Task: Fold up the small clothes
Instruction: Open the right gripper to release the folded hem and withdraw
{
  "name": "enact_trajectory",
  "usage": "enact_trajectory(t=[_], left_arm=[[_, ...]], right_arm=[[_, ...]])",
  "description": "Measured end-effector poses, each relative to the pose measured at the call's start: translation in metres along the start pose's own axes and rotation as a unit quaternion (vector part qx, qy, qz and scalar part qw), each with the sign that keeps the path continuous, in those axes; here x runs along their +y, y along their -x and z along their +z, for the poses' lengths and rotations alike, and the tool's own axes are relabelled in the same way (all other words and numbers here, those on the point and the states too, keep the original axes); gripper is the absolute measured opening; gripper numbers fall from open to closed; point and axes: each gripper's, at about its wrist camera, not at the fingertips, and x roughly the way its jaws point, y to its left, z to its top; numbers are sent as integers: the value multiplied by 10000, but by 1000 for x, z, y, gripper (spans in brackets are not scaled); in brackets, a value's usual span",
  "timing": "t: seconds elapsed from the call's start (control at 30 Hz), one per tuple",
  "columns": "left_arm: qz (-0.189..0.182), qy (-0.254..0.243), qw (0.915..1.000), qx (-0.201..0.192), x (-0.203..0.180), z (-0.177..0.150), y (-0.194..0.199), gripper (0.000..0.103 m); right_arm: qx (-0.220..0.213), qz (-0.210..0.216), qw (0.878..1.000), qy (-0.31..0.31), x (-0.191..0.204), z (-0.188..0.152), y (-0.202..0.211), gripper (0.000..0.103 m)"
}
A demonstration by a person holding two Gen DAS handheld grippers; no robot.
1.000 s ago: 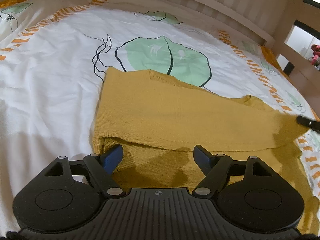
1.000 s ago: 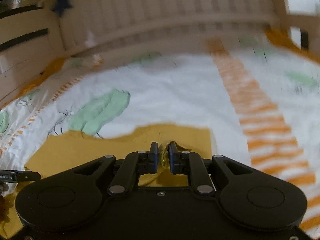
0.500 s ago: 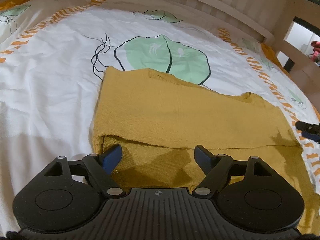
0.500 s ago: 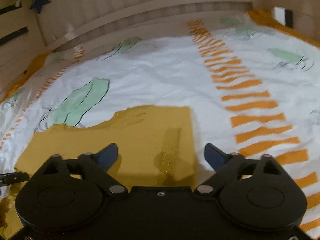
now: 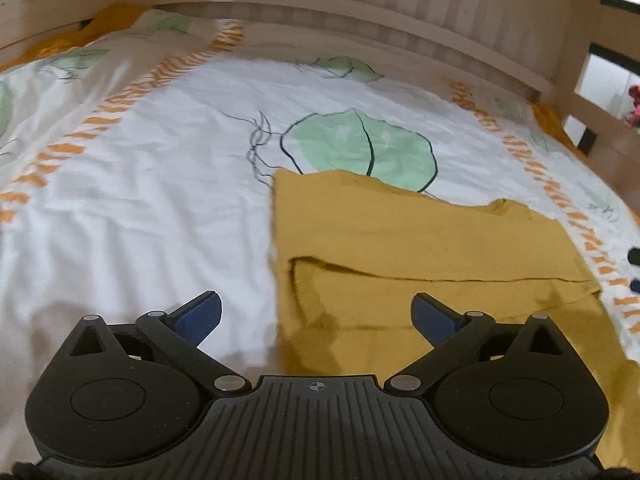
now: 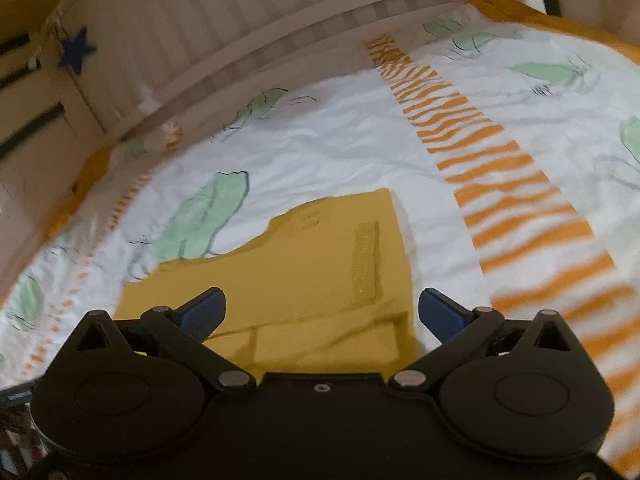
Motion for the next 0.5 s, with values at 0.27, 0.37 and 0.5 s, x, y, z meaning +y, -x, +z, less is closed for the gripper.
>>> enact_trajectory(t=[0.27, 0.37, 0.5], left_arm=[[-464, -96, 9989, 25, 0, -21, 83, 103], [-645, -26, 9978, 135, -2, -35, 99, 103], [-760, -85, 9964, 363, -6, -56, 109, 103]], right_arm=[[181, 191, 9994, -210, -3, -31, 80, 103], [335, 194, 9990, -244, -4, -44, 98, 103], [546, 174, 9974, -431, -10, -62, 114, 103]])
